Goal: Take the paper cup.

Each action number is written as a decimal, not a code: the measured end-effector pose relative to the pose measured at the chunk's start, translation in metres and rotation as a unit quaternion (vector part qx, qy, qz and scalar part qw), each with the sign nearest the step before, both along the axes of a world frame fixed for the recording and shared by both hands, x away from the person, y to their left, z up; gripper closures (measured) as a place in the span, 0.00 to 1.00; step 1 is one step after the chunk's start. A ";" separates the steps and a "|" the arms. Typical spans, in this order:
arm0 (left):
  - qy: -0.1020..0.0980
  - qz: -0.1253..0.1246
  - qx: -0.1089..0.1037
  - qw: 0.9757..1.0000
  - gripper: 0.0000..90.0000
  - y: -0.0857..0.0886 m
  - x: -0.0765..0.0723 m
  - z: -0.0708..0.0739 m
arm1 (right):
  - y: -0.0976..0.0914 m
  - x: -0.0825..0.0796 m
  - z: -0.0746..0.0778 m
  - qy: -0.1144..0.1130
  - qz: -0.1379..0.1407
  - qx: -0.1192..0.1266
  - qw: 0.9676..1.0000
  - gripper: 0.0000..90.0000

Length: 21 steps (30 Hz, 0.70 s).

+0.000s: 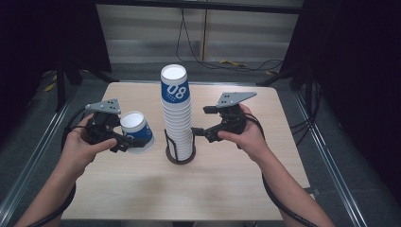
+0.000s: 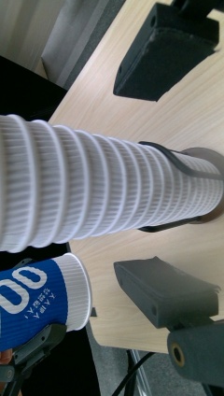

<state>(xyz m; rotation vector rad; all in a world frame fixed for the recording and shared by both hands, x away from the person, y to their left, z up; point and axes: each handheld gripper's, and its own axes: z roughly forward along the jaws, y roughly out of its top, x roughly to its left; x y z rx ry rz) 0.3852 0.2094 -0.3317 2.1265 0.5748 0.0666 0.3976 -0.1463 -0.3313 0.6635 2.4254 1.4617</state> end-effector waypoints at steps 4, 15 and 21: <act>0.006 -0.003 0.000 1.000 0.26 -0.001 -0.002 -0.007 | -0.003 -0.002 -0.007 0.001 -0.002 -0.004 1.000 0.14; 0.017 -0.013 0.015 1.000 0.26 -0.006 -0.006 -0.021 | -0.013 -0.008 -0.023 0.011 -0.005 -0.002 1.000 0.14; 0.020 -0.026 0.033 0.999 0.26 -0.013 -0.010 -0.028 | -0.017 -0.012 -0.033 0.015 -0.005 -0.012 1.000 0.14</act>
